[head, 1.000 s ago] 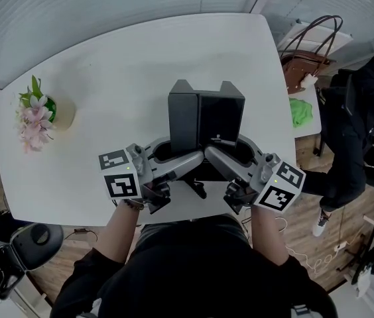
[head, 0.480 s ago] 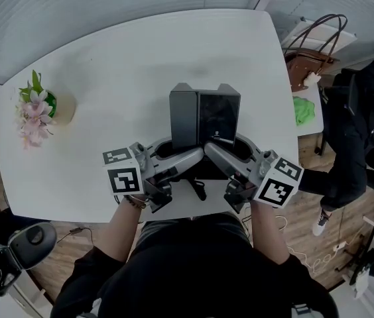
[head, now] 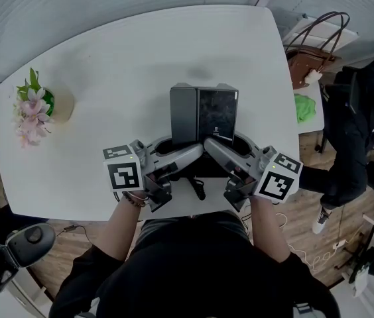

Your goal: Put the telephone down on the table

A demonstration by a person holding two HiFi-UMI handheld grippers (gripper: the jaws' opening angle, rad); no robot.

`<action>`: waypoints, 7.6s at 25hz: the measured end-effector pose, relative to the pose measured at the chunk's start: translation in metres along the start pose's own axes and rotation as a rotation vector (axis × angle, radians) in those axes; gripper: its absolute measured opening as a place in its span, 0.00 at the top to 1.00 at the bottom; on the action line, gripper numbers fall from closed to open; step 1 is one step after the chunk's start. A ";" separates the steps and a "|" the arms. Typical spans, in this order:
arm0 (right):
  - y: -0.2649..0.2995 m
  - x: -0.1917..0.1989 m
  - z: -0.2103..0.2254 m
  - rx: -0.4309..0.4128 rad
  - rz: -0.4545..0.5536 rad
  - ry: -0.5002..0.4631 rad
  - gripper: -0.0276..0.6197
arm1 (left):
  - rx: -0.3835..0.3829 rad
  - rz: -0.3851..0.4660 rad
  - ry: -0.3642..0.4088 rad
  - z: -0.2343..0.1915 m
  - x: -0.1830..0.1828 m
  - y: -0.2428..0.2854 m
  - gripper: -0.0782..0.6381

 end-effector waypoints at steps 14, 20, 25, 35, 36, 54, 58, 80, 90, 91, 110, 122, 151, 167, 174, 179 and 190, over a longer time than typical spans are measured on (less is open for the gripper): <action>0.003 -0.001 0.012 0.023 -0.020 0.080 0.64 | -0.040 -0.015 -0.084 -0.009 -0.002 0.005 0.62; 0.005 -0.002 0.019 0.039 -0.026 0.115 0.64 | -0.053 -0.018 -0.133 -0.015 -0.004 0.008 0.62; 0.006 -0.004 0.023 0.043 -0.031 0.136 0.64 | -0.061 -0.016 -0.157 -0.018 -0.005 0.010 0.62; 0.010 -0.004 0.030 0.055 -0.041 0.168 0.64 | -0.074 -0.013 -0.214 -0.025 -0.007 0.011 0.62; 0.010 -0.004 0.030 0.055 -0.042 0.169 0.64 | -0.076 -0.013 -0.216 -0.025 -0.007 0.011 0.62; 0.012 -0.005 0.035 0.026 -0.049 0.219 0.64 | -0.139 -0.010 -0.210 -0.027 -0.006 0.016 0.61; 0.014 -0.003 0.032 0.002 -0.043 0.256 0.65 | -0.169 -0.012 -0.187 -0.029 -0.006 0.016 0.60; 0.009 0.002 0.030 0.028 -0.041 0.258 0.67 | -0.335 -0.039 -0.085 -0.035 -0.001 0.010 0.51; -0.004 0.003 0.041 0.140 -0.062 0.141 0.65 | -0.390 -0.057 -0.047 -0.036 0.005 0.007 0.51; -0.005 0.004 0.042 0.151 -0.063 0.136 0.65 | -0.395 -0.061 -0.043 -0.037 0.006 0.007 0.51; -0.009 0.004 0.046 0.193 -0.082 0.039 0.61 | -0.435 -0.147 -0.044 -0.042 0.012 0.008 0.51; -0.016 0.004 0.052 0.253 -0.080 -0.034 0.60 | -0.525 -0.222 0.073 -0.047 0.020 0.011 0.49; -0.028 -0.036 0.021 0.300 0.017 -0.249 0.56 | -0.670 -0.036 0.543 -0.011 -0.028 -0.009 0.39; -0.046 -0.100 -0.073 0.241 0.249 -0.567 0.56 | -0.584 0.198 0.826 0.076 -0.082 -0.009 0.39; -0.052 -0.112 -0.095 0.211 0.320 -0.639 0.58 | -0.571 0.261 0.884 0.097 -0.094 -0.014 0.39; -0.054 -0.114 -0.104 0.210 0.339 -0.671 0.61 | -0.559 0.276 0.899 0.104 -0.095 -0.016 0.40; -0.054 -0.115 -0.111 0.195 0.354 -0.696 0.75 | -0.503 0.308 0.869 0.111 -0.098 -0.016 0.57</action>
Point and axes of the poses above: the fingertips, and each gripper's own axes: y forward along the fingers, z to its right, x out of its underside, the point moved 1 cm from there along -y, backward along the fingers
